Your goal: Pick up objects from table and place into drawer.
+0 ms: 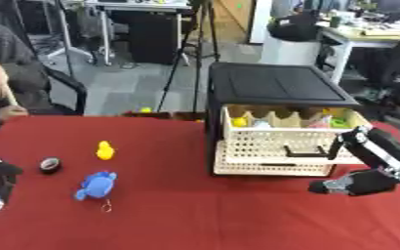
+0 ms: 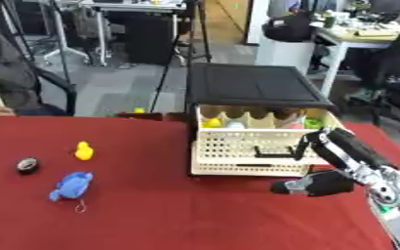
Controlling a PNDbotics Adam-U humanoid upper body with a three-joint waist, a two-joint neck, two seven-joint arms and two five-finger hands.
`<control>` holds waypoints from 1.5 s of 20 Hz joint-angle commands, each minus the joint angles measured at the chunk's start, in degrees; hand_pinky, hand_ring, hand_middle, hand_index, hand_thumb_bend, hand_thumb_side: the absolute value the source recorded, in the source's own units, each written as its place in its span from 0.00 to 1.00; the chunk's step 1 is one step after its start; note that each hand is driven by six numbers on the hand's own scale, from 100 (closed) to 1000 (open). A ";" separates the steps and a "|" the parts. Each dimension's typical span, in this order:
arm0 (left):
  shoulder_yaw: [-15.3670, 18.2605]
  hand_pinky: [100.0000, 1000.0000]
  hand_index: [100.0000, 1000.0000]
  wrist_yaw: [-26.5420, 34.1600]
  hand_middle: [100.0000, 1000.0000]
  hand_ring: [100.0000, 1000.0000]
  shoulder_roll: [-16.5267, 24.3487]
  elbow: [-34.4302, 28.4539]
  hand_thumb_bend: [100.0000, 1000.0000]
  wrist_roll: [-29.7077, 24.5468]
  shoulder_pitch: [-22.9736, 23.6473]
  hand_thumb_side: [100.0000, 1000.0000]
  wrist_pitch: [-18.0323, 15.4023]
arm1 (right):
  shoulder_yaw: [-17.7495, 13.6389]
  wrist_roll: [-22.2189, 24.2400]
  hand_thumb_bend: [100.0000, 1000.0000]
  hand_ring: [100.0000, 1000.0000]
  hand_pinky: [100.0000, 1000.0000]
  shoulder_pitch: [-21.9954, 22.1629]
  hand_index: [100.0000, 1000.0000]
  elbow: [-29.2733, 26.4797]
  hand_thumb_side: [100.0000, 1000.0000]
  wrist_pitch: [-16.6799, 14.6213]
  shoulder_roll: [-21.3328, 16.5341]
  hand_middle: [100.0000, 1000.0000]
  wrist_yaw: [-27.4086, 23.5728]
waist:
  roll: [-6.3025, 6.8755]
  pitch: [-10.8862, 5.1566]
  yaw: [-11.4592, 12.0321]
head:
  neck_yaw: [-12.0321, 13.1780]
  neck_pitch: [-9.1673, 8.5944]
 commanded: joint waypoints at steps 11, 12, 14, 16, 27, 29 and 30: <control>-1.59 0.43 0.81 -11.96 0.62 0.54 -1.31 17.76 0.00 4.19 -18.90 0.51 5.03 | 1.33 1.88 0.91 0.00 0.00 -4.31 0.48 0.35 0.57 -1.24 1.91 0.00 -0.16 | -0.44 -0.17 -3.91 | 2.86 0.47; -1.70 0.43 0.81 -12.98 0.62 0.54 -2.23 19.41 0.00 4.99 -20.56 0.54 6.04 | 1.41 1.94 0.91 0.00 0.00 -4.49 0.48 0.42 0.57 -1.34 2.02 0.00 -0.16 | -0.46 -0.03 -4.15 | 3.00 0.35; -2.19 0.43 0.81 -14.92 0.62 0.54 -3.98 22.56 0.00 6.22 -23.71 0.57 7.97 | 1.51 2.03 0.91 0.00 0.00 -4.82 0.48 0.48 0.57 -1.48 2.21 0.00 -0.17 | -0.52 0.23 -4.57 | 3.26 0.11; -3.05 0.43 0.81 -16.85 0.62 0.53 -5.46 25.71 0.00 7.47 -26.62 0.56 9.49 | 1.59 2.09 0.91 0.00 0.00 -5.12 0.48 0.49 0.58 -1.57 2.36 0.00 -0.19 | -0.57 0.42 -5.02 | 3.52 0.00; -7.89 0.35 0.79 -27.97 0.57 0.48 -8.61 32.02 0.16 10.01 -30.35 0.56 9.18 | 1.68 2.26 0.91 0.00 0.01 -5.28 0.48 0.93 0.57 -1.74 2.78 0.00 -0.30 | -0.40 0.24 -6.13 | 3.91 0.02; -7.52 0.33 0.79 -29.91 0.56 0.47 -8.59 31.60 0.27 8.48 -30.47 0.64 8.23 | 1.67 2.24 0.90 0.00 0.01 -5.22 0.48 0.98 0.57 -1.76 2.82 0.00 -0.34 | -0.38 0.17 -6.17 | 3.90 0.01; -7.17 0.32 0.79 -30.95 0.56 0.47 -8.66 31.38 0.32 7.98 -30.55 0.66 7.73 | 1.68 2.26 0.90 0.00 0.01 -5.23 0.48 1.00 0.57 -1.78 2.87 0.00 -0.37 | -0.38 0.15 -6.17 | 3.89 0.00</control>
